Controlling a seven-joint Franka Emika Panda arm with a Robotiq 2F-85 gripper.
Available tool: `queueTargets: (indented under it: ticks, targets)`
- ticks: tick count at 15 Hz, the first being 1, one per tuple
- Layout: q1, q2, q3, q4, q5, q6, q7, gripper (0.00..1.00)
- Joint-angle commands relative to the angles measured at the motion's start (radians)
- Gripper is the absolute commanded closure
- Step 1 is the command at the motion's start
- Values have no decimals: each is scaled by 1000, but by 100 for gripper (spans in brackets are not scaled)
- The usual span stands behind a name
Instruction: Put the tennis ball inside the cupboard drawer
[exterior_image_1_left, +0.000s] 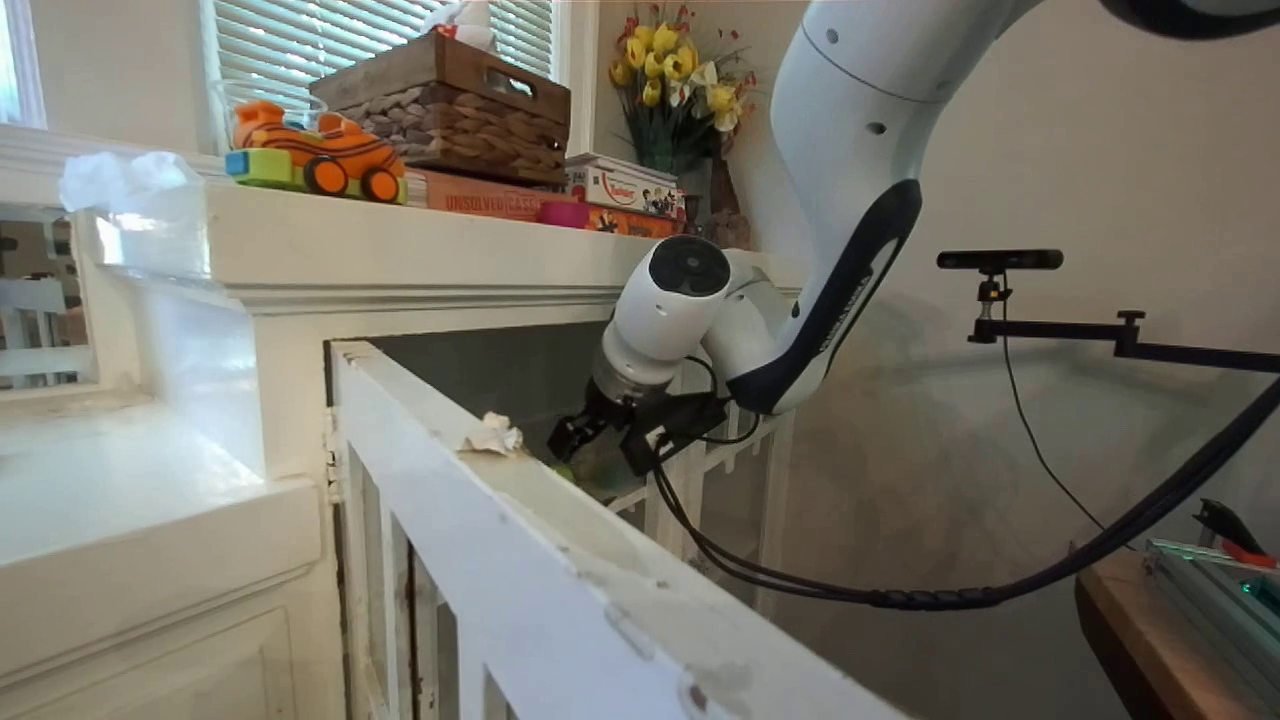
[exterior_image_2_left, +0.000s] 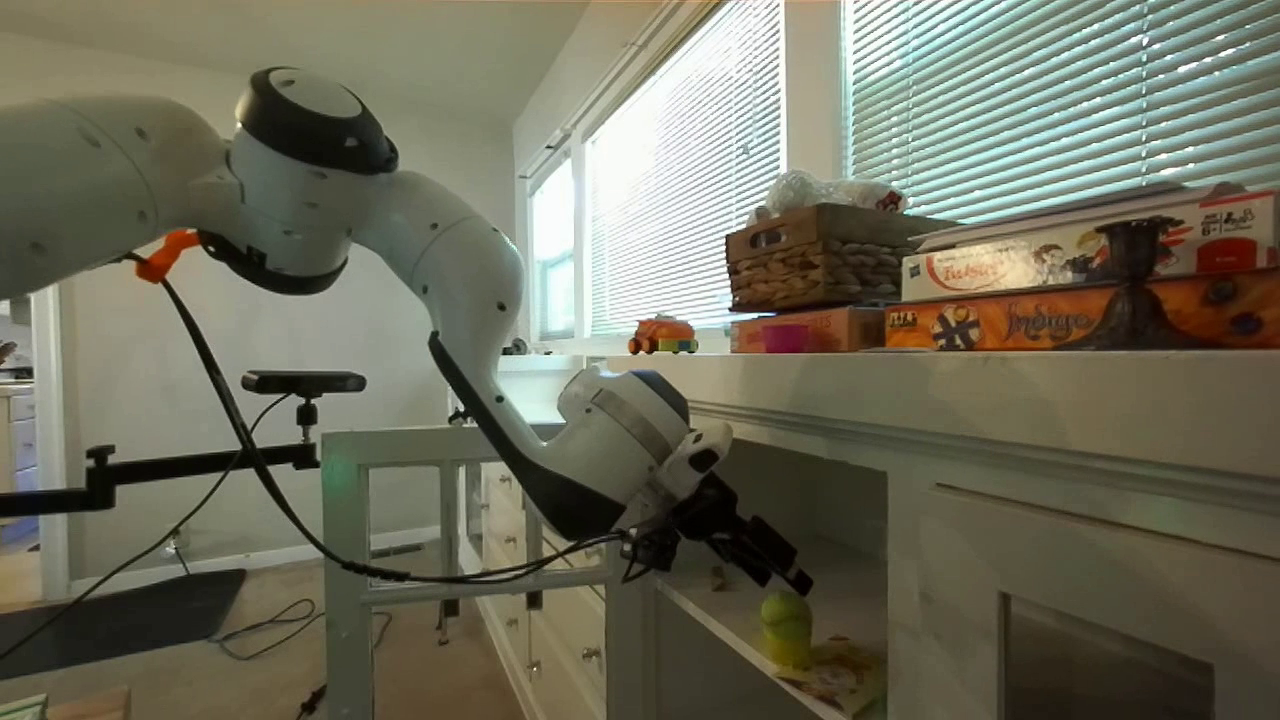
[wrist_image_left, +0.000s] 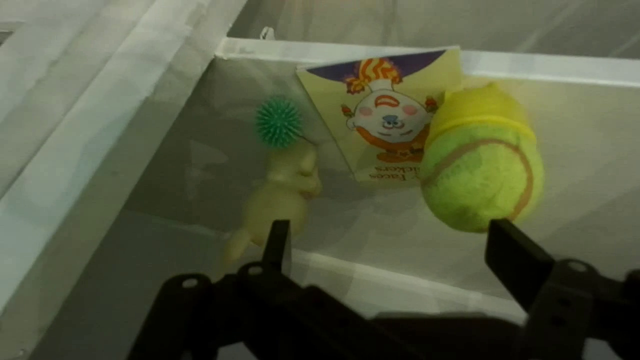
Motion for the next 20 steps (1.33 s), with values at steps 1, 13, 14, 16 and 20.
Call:
queueTargets:
  ticks: [1, 13, 14, 16, 20]
  targets:
    - [-1, -181, 59, -132, -67, -110, -105, 0]
    - [-365, -691, 537, -429, 181, -481, -789, 0]
    - [-419, -723, 593, -426, 188, -547, -800, 0]
    - [-451, -760, 633, -416, 210, -649, -804, 0]
    - [-521, -757, 699, -382, 165, -678, -747, 0]
